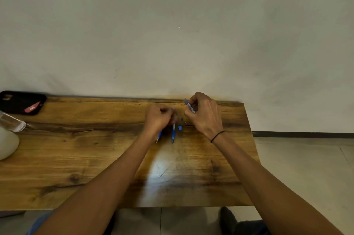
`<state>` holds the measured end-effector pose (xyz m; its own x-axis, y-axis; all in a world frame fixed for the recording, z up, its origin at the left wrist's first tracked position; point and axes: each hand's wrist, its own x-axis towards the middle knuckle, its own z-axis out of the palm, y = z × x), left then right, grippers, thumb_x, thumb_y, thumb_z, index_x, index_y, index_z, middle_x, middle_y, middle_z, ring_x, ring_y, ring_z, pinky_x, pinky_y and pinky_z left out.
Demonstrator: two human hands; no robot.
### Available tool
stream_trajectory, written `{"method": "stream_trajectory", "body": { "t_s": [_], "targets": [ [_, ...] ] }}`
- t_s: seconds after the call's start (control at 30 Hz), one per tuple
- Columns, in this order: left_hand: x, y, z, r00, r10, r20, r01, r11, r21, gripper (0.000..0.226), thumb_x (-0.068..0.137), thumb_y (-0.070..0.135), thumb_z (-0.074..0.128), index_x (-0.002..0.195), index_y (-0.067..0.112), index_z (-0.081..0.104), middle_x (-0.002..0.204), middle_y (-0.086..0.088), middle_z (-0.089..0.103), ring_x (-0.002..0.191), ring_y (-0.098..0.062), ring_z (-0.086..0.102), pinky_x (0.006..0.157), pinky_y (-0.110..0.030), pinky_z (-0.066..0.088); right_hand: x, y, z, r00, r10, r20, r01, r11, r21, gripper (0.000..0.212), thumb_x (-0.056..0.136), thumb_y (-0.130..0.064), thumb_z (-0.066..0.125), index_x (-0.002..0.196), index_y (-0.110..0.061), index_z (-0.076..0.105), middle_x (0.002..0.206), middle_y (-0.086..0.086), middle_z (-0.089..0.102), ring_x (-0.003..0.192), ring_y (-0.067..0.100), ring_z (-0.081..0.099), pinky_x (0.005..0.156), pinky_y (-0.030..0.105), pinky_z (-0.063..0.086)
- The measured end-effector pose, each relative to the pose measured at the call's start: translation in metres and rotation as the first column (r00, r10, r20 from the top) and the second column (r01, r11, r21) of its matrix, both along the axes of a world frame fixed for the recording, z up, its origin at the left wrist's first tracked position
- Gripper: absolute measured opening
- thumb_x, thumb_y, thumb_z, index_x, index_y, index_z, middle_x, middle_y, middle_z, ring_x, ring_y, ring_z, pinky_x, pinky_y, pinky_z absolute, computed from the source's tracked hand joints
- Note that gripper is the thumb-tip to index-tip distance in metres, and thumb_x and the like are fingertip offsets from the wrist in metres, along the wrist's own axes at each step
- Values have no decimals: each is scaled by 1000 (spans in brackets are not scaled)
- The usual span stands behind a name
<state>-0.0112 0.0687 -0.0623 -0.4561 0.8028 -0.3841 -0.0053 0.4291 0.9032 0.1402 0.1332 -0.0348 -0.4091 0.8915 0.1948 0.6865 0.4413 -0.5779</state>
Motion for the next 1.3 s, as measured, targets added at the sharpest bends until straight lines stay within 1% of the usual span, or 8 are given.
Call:
{"method": "stream_trajectory", "body": {
  "t_s": [0.07, 0.13, 0.2, 0.33, 0.47, 0.6, 0.93, 1.3],
  "targets": [
    [-9, 2, 7, 893, 100, 439, -156, 983, 94, 44, 107, 41, 56, 111, 2, 76, 105, -17, 80, 103, -30, 77, 88, -34, 64, -1, -1, 4, 998, 47, -39, -47, 999, 0, 15, 83, -32, 66, 90, -19, 63, 86, -3, 67, 79, 17, 63, 67, 45, 58],
    [-14, 1, 15, 666, 45, 745, -254, 952, 169, 70, 107, 60, 38, 131, 1, 69, 126, -23, 74, 120, -32, 70, 99, -39, 59, -3, -2, 9, 992, 93, -89, -92, 996, 11, 17, 83, -35, 65, 91, -20, 65, 86, -4, 66, 79, 14, 62, 69, 43, 58],
    [-16, 2, 21, 489, -61, 870, -326, 912, 247, 89, 101, 73, 23, 146, 4, 57, 142, -25, 64, 136, -35, 60, 106, -44, 52, -7, -3, 14, 980, 147, -133, -144, 989, 33, 13, 83, -27, 72, 92, -20, 65, 88, -5, 66, 80, 12, 62, 70, 40, 58],
    [-9, 0, 36, 311, -192, 931, -414, 854, 314, 113, 89, 89, 15, 156, 3, 42, 154, -29, 51, 148, -40, 45, 118, -51, 39, -19, -11, 24, 940, 271, -207, -262, 963, 71, 12, 81, -22, 69, 92, -19, 65, 89, -4, 66, 83, 13, 62, 72, 40, 57],
    [-2, -4, 44, 298, -291, 909, -419, 816, 398, 121, 83, 95, 12, 159, 4, 37, 159, -29, 44, 151, -40, 41, 120, -51, 40, -27, -16, 31, 914, 352, -203, -342, 936, 80, 14, 79, -17, 70, 92, -18, 64, 88, -5, 63, 82, 15, 60, 71, 41, 54],
    [2, -4, 42, 257, -368, 894, -448, 774, 448, 126, 81, 97, 11, 161, 3, 33, 163, -29, 38, 155, -41, 34, 130, -53, 18, -26, -13, 40, 901, 398, -171, -390, 917, 77, 21, 77, -9, 73, 92, -19, 63, 90, -8, 60, 84, 14, 56, 71, 39, 52],
    [5, -3, 45, 254, -524, 813, -399, 709, 582, 133, 74, 102, 16, 164, 5, 27, 168, -27, 28, 158, -42, 23, 129, -60, 12, -21, -7, 54, 876, 482, -2, -480, 873, 91, 19, 78, -17, 68, 94, -21, 60, 93, -2, 57, 87, 19, 48, 68, 45, 49],
    [7, -2, 46, 291, -498, 817, -408, 708, 577, 134, 73, 103, 11, 164, 6, 28, 167, -27, 30, 157, -43, 28, 130, -59, 13, -23, -5, 56, 867, 494, 67, -499, 854, 146, 17, 80, -17, 68, 94, -21, 59, 96, -10, 53, 89, 7, 38, 68, 22, 38]
  ]
}}
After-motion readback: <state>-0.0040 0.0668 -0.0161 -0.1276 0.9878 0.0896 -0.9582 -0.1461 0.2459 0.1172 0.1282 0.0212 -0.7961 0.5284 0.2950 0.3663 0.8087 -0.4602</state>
